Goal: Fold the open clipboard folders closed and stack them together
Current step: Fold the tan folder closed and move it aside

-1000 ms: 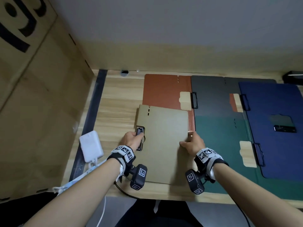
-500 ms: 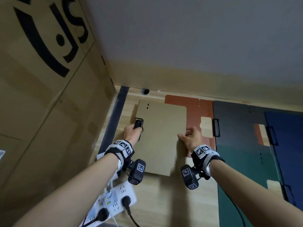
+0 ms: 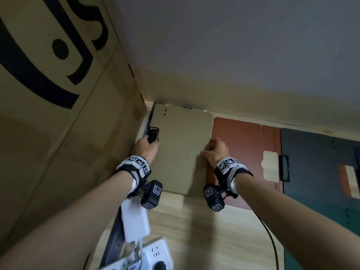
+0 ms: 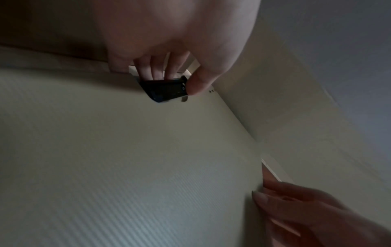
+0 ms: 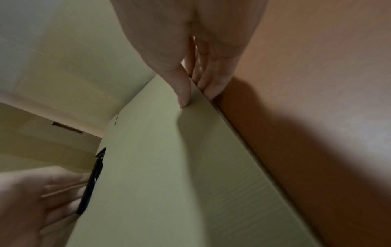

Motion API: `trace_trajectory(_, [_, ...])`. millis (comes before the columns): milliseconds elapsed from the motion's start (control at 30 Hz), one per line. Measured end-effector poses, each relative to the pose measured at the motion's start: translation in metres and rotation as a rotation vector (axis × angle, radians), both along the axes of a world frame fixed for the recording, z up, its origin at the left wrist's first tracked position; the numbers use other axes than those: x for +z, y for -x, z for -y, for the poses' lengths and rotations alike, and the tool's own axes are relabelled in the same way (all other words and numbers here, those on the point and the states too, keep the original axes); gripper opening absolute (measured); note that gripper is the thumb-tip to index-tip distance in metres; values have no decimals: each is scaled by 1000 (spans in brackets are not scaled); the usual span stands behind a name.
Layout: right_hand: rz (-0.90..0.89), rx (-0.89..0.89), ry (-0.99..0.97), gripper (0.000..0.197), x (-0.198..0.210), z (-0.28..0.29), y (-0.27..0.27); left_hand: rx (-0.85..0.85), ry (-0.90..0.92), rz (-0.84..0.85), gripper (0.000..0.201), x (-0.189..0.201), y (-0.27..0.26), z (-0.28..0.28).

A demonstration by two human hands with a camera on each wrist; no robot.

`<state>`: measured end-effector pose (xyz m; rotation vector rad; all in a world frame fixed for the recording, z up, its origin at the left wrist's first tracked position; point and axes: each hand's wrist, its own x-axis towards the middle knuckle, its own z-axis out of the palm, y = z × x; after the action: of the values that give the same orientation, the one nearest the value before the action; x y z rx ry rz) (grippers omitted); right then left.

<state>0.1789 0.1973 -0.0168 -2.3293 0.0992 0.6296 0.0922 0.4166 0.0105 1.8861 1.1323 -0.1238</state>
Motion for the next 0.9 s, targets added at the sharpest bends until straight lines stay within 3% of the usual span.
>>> trace_trajectory(400, [77, 125, 138, 59, -5, -9, 8, -107, -263, -167, 42, -12, -4, 9])
trace_trajectory(900, [74, 181, 168, 61, -5, 5, 34, -160, -321, -156, 57, -16, 13, 27])
